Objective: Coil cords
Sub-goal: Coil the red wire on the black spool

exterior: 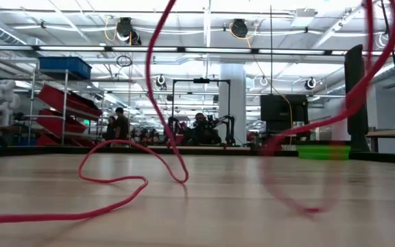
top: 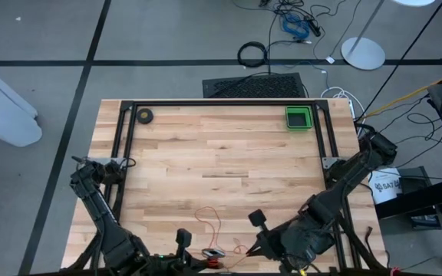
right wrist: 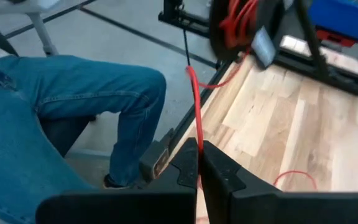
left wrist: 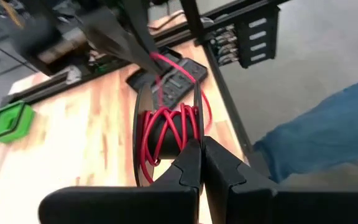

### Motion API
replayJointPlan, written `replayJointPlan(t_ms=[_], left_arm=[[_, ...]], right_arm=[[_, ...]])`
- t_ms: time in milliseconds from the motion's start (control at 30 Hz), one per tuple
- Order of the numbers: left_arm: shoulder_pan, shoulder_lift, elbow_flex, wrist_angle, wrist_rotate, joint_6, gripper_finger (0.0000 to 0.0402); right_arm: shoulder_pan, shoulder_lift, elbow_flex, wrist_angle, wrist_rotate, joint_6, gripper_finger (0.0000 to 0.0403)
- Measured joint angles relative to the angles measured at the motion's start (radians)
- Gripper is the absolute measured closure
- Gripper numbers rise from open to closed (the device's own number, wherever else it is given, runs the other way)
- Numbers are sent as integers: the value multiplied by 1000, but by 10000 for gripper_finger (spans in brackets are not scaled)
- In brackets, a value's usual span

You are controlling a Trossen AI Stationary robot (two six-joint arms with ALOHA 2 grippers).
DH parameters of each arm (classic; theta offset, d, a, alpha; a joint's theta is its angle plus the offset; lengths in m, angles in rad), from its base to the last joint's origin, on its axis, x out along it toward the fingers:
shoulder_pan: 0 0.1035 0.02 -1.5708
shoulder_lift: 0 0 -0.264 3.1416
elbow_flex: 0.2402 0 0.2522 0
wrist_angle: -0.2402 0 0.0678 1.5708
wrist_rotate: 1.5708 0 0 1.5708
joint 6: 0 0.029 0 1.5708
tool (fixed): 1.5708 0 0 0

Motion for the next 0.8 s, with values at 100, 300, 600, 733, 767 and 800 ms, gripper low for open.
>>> replayJointPlan(t_ms=[100, 300, 600, 733, 767, 800], left_arm=[[1, 0, 0, -1, 35, 0, 393], [0, 0, 0, -1, 74, 0, 393], [7, 0, -30, 9, 116, -1, 393], [30, 0, -55, 34, 162, 0, 393], [39, 0, -62, 45, 179, 0, 393], [48, -1, -69, 58, 199, 2, 393]], right_arm=[[16, -18, 0, 4, 46, -16, 403], [23, -31, 12, 33, 84, -79, 403], [26, -30, 114, 56, 118, -165, 403], [36, -19, 115, 97, 117, -203, 403], [36, -15, 115, 101, 115, -214, 403], [36, -11, 115, 107, 115, -225, 403]])
